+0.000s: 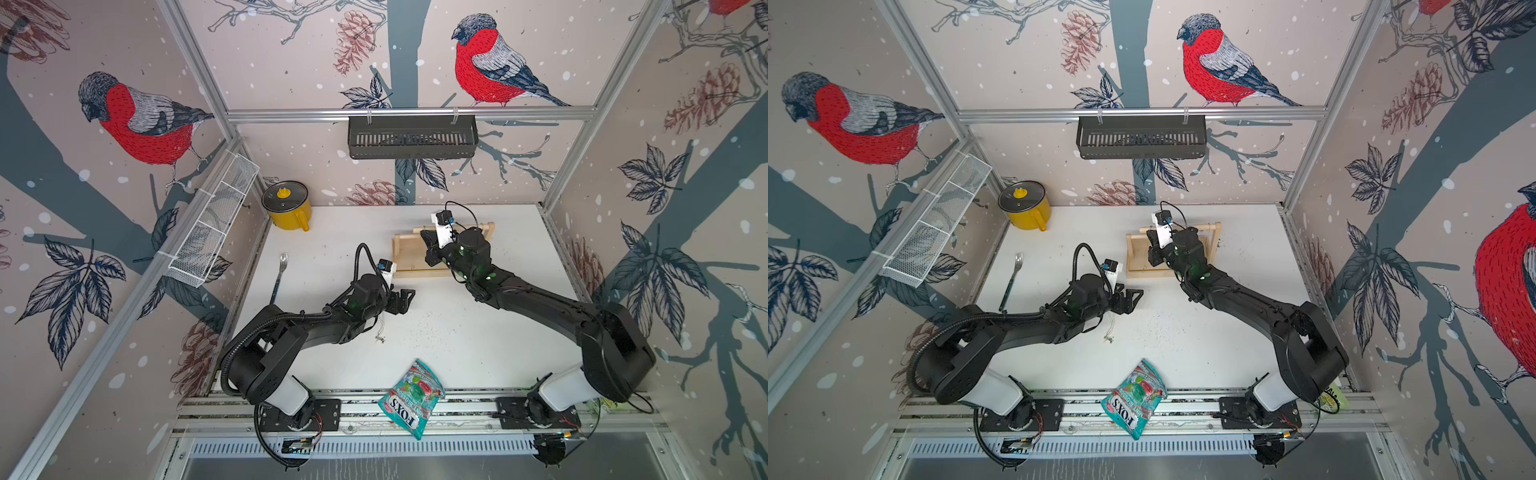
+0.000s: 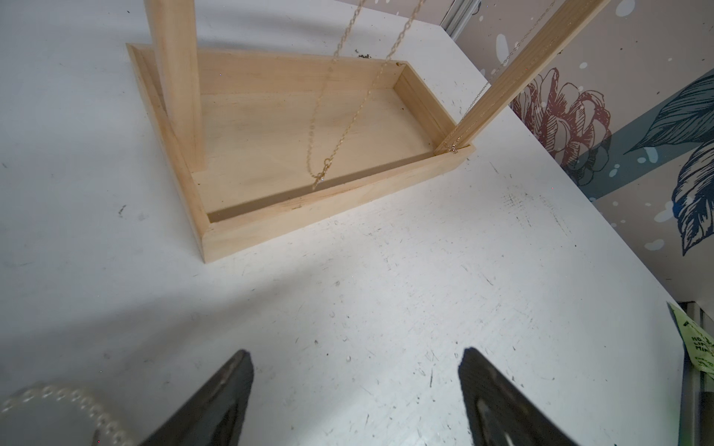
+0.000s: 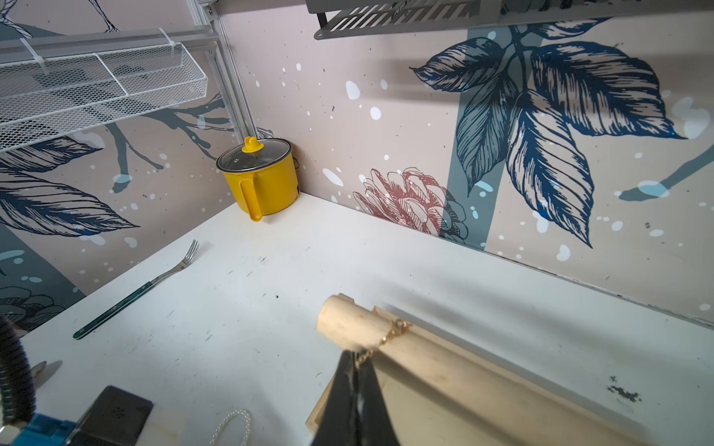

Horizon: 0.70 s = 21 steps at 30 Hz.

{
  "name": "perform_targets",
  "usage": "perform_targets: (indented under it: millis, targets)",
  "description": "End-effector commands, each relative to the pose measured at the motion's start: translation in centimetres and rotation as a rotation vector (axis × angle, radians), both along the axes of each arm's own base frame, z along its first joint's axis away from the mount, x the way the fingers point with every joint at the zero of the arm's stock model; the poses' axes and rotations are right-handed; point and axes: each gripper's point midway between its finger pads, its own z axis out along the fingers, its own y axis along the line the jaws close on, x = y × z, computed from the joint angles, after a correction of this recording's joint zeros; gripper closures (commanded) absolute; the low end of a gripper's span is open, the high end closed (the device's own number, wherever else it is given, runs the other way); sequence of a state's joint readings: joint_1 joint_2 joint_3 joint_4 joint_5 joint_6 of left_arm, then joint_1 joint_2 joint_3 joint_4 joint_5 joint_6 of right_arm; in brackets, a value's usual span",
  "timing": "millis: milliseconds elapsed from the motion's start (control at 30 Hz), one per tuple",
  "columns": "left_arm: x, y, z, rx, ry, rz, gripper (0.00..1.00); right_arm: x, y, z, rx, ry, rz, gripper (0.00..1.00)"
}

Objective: Take the necklace off the jewelry display stand
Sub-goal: Take off the necklace from the stand.

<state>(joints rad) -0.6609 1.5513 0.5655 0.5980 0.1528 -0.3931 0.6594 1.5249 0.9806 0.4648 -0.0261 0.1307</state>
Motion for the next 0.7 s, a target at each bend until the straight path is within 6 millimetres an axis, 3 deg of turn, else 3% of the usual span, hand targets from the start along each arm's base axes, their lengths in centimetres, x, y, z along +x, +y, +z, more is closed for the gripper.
perform_targets:
  millis: [0, 300, 667]
  targets:
    - [1.0, -0.2, 1.0, -0.030, -0.052, 0.024, 0.16, -0.1, 0.7, 0.7, 0.013, -0.019, 0.017, 0.99]
    - [1.4, 0.1, 0.6, -0.061, -0.058, 0.068, 0.21, -0.8, 2.3, 1.3, 0.015, -0.034, 0.060, 1.00]
    - [1.6, 0.6, 0.7, -0.052, -0.064, 0.093, 0.22, -0.4, 3.7, 1.6, 0.017, -0.043, 0.089, 1.00]
